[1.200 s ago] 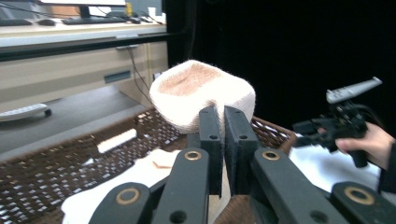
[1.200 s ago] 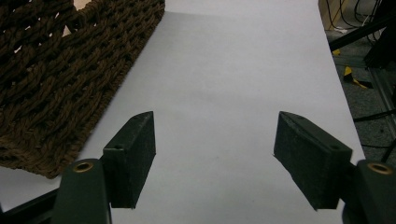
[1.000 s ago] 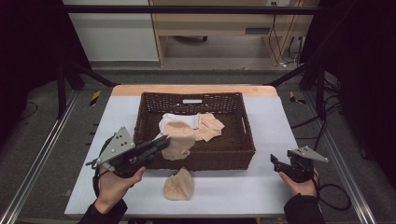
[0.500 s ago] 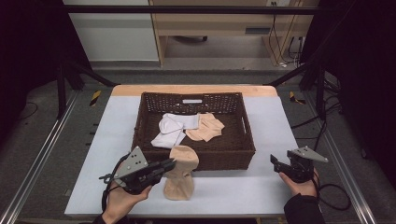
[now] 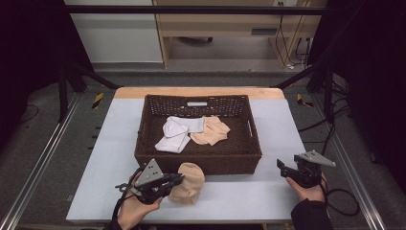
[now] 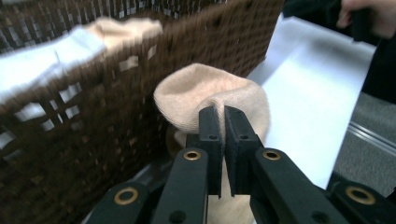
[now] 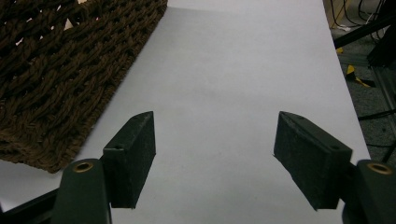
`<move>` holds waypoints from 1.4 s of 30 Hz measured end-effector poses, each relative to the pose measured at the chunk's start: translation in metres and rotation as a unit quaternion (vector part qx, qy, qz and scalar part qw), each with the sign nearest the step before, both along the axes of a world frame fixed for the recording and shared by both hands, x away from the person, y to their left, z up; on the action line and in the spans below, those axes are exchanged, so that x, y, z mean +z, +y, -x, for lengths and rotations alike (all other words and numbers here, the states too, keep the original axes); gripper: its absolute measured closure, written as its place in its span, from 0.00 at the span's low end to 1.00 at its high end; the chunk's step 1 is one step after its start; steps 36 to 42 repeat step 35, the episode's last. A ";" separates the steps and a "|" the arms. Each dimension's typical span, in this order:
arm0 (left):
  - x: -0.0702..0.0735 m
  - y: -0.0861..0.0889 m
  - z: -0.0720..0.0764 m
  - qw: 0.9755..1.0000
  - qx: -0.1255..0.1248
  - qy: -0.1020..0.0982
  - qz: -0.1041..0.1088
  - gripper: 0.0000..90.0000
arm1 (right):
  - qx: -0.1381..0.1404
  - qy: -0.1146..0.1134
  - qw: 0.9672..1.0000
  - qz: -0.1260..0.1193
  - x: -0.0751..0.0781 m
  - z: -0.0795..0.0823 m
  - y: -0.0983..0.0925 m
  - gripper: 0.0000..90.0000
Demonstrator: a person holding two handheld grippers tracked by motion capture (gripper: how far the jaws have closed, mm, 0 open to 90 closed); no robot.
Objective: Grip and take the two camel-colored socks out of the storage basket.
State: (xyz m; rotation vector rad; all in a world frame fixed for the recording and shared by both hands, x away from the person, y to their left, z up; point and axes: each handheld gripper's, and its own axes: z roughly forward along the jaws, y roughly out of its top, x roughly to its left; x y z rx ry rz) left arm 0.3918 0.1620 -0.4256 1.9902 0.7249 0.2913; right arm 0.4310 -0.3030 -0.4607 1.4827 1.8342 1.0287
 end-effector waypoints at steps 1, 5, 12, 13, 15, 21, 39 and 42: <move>-0.004 -0.001 -0.002 1.000 0.001 0.006 -0.005 0.95 | 0.000 0.000 1.000 0.002 0.000 0.000 0.000 0.33; -0.019 -0.002 -0.007 0.999 0.005 0.023 -0.025 0.94 | 0.001 0.002 1.000 0.004 -0.001 0.000 0.000 0.33; -0.025 -0.001 -0.010 0.999 0.011 0.025 -0.024 0.86 | 0.002 0.009 1.000 0.002 -0.003 0.000 0.001 0.33; -0.024 0.000 -0.010 0.999 0.013 0.023 -0.023 0.83 | 0.002 0.008 1.000 0.005 -0.003 -0.001 0.000 0.33; -0.024 0.004 -0.012 0.999 0.017 0.022 -0.016 0.68 | 0.002 0.009 1.000 0.004 -0.003 -0.001 0.000 0.32; -0.021 0.018 -0.013 0.999 0.041 0.004 0.006 0.45 | 0.000 0.009 1.000 0.001 -0.003 0.000 -0.001 0.32; -0.024 0.060 -0.006 0.996 0.091 -0.004 0.004 0.37 | 0.000 0.009 1.000 0.001 -0.003 0.001 0.000 0.31; -0.024 0.060 -0.006 0.996 0.091 -0.004 0.004 0.37 | 0.000 0.009 1.000 0.001 -0.003 0.001 0.000 0.31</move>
